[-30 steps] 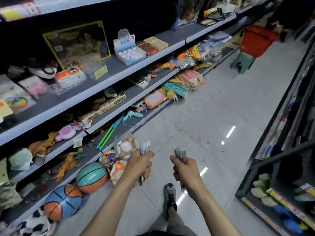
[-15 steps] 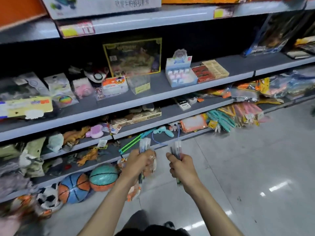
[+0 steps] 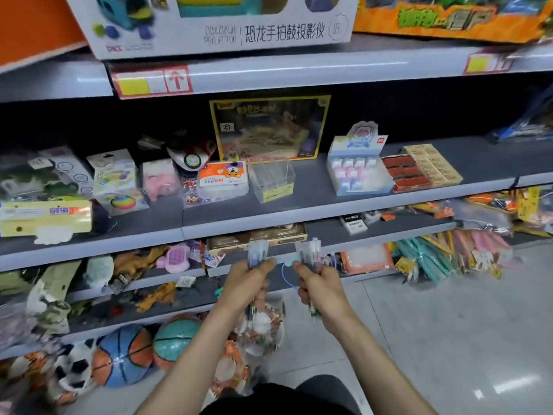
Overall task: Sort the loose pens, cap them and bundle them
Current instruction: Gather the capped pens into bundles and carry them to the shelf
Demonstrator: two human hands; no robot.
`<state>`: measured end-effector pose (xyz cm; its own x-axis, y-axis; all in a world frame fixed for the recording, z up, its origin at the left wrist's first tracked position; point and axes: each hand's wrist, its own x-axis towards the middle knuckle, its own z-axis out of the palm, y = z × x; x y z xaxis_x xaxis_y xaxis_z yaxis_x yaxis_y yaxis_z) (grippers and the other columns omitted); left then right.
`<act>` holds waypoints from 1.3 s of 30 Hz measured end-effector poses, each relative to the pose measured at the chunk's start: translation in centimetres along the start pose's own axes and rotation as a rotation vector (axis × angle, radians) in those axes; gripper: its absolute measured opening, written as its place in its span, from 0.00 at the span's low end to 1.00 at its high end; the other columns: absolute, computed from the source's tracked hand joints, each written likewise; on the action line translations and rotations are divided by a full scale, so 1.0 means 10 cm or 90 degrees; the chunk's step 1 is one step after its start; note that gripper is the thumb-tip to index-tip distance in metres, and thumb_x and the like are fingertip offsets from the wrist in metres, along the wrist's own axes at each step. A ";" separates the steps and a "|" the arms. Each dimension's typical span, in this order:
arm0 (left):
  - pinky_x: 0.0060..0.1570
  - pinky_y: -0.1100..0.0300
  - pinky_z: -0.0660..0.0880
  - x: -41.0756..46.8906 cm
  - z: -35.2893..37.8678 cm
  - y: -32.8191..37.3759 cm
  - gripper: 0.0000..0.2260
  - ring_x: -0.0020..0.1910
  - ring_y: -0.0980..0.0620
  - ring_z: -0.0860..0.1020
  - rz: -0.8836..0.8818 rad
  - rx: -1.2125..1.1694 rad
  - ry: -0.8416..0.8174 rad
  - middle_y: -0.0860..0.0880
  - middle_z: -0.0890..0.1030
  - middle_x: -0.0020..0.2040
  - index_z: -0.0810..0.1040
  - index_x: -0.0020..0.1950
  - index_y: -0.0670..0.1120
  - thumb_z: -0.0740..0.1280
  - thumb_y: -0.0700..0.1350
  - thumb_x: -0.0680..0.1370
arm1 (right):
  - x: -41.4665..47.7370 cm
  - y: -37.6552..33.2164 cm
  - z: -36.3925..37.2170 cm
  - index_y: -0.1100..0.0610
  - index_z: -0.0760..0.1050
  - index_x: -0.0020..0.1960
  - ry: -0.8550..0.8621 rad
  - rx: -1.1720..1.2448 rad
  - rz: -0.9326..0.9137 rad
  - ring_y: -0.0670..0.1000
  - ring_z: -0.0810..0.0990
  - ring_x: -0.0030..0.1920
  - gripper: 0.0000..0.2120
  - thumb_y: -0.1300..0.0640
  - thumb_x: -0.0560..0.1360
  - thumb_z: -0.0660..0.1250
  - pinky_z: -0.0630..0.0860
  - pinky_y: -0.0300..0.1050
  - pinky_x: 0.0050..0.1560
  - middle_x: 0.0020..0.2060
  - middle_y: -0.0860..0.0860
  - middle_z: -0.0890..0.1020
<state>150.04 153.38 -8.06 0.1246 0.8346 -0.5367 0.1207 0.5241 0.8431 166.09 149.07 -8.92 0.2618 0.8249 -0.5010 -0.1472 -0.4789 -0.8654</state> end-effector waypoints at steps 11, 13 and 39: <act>0.24 0.63 0.60 0.91 0.35 0.49 0.09 0.23 0.53 0.63 -0.043 -0.109 0.119 0.52 0.67 0.28 0.77 0.48 0.45 0.71 0.49 0.81 | 1.14 -0.62 -0.19 0.54 0.70 0.36 -0.098 0.036 0.006 0.51 0.63 0.28 0.17 0.55 0.81 0.70 0.61 0.45 0.29 0.27 0.49 0.66; 0.23 0.62 0.61 1.04 0.46 0.55 0.12 0.23 0.53 0.62 -0.048 -0.151 0.158 0.51 0.66 0.28 0.75 0.42 0.47 0.72 0.51 0.81 | 1.35 -0.70 -0.25 0.53 0.72 0.35 -0.126 0.053 0.030 0.51 0.66 0.27 0.17 0.54 0.81 0.71 0.63 0.45 0.30 0.28 0.50 0.68; 0.20 0.62 0.59 2.72 0.17 1.46 0.17 0.24 0.54 0.58 0.174 -0.819 0.345 0.51 0.60 0.31 0.62 0.38 0.49 0.61 0.42 0.85 | 3.00 -1.86 0.62 0.55 0.65 0.37 -0.183 0.482 0.138 0.47 0.64 0.26 0.16 0.61 0.83 0.63 0.66 0.40 0.26 0.30 0.49 0.65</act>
<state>156.85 183.46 -10.37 -0.4249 0.7395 -0.5221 -0.8469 -0.1210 0.5178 170.76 184.59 -7.90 -0.0846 0.8319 -0.5484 -0.7940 -0.3888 -0.4674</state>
